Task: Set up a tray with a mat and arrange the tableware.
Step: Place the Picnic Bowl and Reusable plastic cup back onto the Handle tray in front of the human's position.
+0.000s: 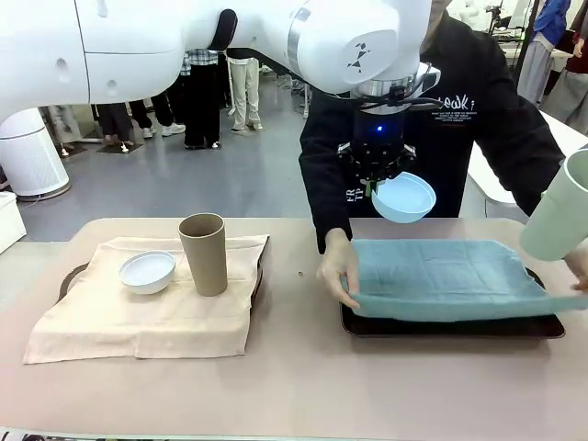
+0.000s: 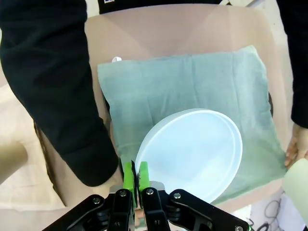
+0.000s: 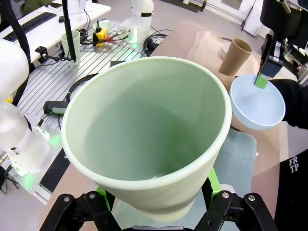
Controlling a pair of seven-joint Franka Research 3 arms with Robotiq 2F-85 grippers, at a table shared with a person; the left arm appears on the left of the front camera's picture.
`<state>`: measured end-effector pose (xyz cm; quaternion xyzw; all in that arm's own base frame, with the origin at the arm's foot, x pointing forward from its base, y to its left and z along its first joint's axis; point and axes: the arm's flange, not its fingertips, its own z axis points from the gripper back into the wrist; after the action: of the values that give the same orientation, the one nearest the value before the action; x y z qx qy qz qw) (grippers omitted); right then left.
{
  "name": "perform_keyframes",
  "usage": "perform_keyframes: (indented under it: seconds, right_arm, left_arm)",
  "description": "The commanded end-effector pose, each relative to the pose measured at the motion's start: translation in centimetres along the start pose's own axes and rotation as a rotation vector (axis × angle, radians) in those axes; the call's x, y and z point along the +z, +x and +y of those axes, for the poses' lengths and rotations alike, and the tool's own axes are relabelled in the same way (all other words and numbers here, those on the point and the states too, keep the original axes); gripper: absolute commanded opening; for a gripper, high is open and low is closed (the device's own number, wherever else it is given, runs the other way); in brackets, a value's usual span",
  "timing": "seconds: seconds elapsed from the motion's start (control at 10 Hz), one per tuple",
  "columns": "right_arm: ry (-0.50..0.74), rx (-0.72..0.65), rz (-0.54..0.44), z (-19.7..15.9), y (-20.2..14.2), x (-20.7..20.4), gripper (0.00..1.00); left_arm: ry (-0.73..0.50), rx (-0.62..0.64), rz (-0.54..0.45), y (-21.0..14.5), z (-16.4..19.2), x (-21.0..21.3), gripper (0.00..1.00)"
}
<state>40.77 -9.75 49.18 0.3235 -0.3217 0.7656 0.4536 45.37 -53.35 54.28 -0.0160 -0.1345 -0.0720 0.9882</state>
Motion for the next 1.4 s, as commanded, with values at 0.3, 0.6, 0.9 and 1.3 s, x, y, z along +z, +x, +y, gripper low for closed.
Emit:
perform_keyframes:
  seconds: [0.3,0.6,0.9,1.3]
  right_arm:
    - [0.008,0.0,0.012,-0.1,0.14,0.19,0.0]
    - [0.008,0.0,0.012,-0.1,0.14,0.19,0.0]
    - [0.008,0.0,0.012,-0.1,0.14,0.19,0.0]
    - [0.008,0.0,0.012,-0.1,0.14,0.19,0.0]
  left_arm:
    - [-0.016,-0.012,0.005,0.54,-0.14,0.5,0.0]
    - [-0.016,-0.012,0.005,0.54,-0.14,0.5,0.0]
    - [-0.016,-0.012,0.005,0.54,-0.14,0.5,0.0]
    - [-0.016,-0.012,0.005,0.54,-0.14,0.5,0.0]
